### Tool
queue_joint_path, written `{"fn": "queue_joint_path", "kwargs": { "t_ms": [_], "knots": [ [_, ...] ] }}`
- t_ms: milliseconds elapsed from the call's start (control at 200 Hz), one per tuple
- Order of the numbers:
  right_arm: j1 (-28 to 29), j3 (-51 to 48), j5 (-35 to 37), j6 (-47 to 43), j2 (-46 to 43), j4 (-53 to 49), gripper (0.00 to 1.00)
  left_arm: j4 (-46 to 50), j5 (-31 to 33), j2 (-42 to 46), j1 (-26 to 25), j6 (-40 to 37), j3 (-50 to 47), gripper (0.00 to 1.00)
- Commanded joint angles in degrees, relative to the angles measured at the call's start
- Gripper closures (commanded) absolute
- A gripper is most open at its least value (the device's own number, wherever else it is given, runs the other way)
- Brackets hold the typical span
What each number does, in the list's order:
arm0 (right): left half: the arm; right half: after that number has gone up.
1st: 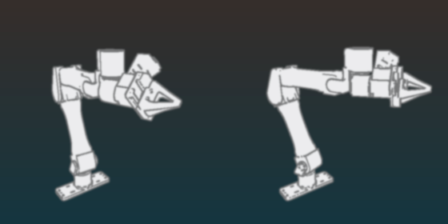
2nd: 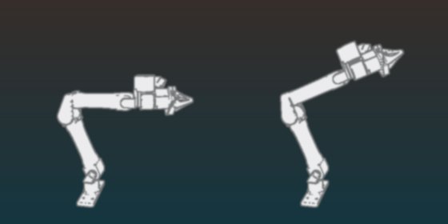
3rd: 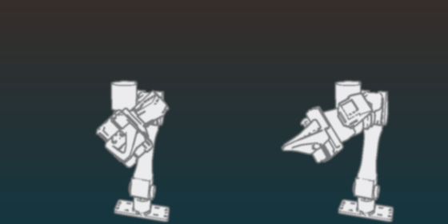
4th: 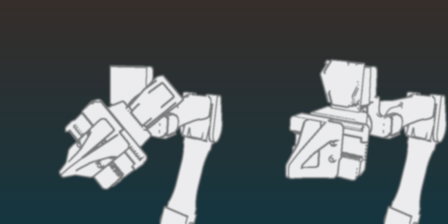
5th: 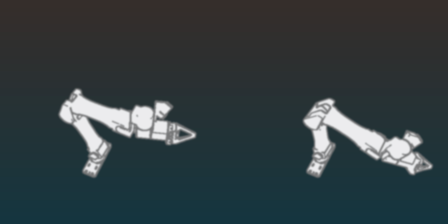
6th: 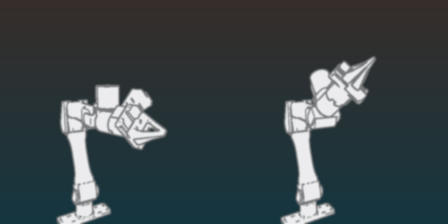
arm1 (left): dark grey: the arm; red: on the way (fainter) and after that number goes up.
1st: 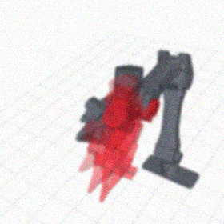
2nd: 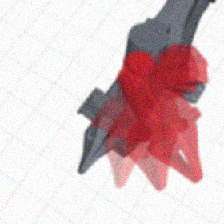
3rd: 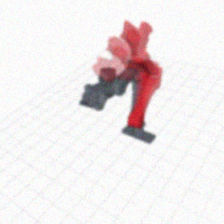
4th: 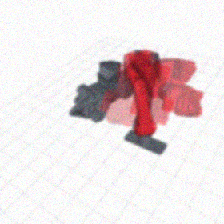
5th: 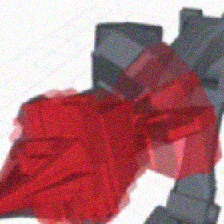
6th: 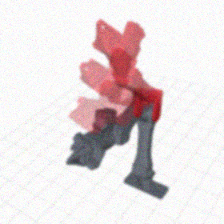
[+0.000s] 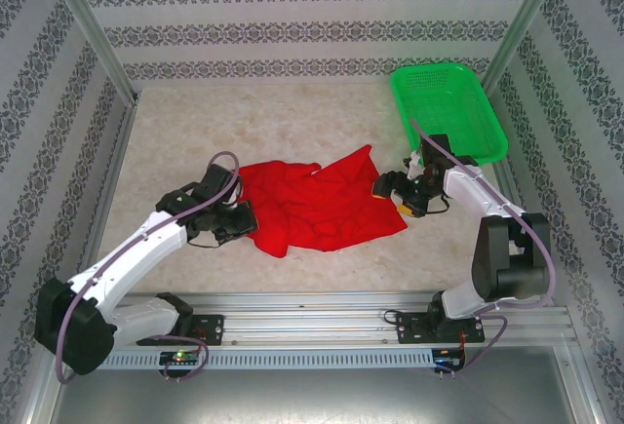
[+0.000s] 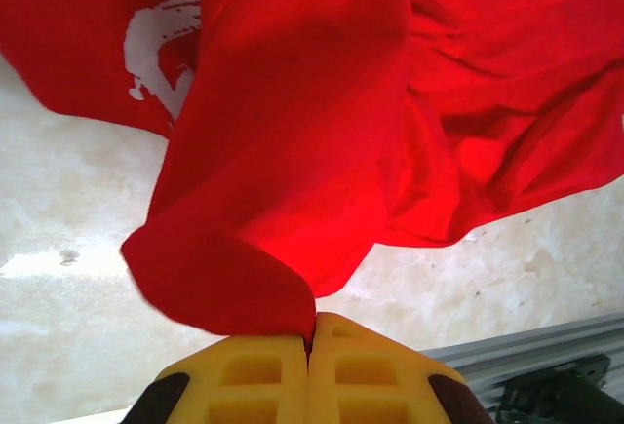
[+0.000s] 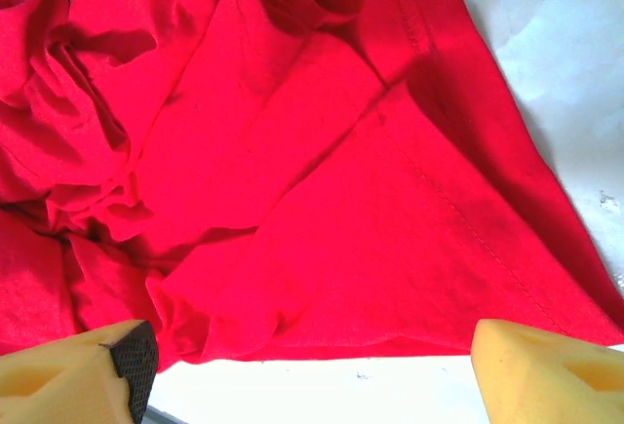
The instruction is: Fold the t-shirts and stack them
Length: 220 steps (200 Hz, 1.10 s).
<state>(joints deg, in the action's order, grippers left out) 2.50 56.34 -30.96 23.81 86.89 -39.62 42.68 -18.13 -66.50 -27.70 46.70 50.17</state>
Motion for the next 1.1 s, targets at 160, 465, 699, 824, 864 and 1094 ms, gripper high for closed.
{"fn": "queue_joint_path", "kwargs": {
  "t_ms": [160,465,699,824,864,1094],
  "knots": [
    [0.61,-0.79,0.46,-0.04,0.46,-0.31,0.16,2.29,0.23,-3.6,-1.12,-4.72,1.37,1.0],
    [0.66,-0.26,0.46,0.0,1.36,0.06,0.16,-5.16,-3.47,-17.98,-5.31,-7.57,9.37,0.95],
    [0.59,-0.53,0.62,-0.41,1.0,-0.42,0.16,-10.4,-6.29,-22.23,-5.5,-6.03,14.08,0.55],
    [0.66,-0.15,1.14,-1.22,0.77,-1.28,0.16,-11.69,-6.6,-17.26,-5.52,-2.9,13.29,0.4],
    [0.58,-0.05,1.25,-1.4,0.82,-1.49,0.16,-11.66,-6.41,-15.11,-5.52,-1.69,12.59,0.38],
    [0.27,0.48,1.09,-2.05,1.61,-1.78,0.16,-6.32,-1.59,-2.16,-5.43,4.25,4.93,0.34]
  ]
}}
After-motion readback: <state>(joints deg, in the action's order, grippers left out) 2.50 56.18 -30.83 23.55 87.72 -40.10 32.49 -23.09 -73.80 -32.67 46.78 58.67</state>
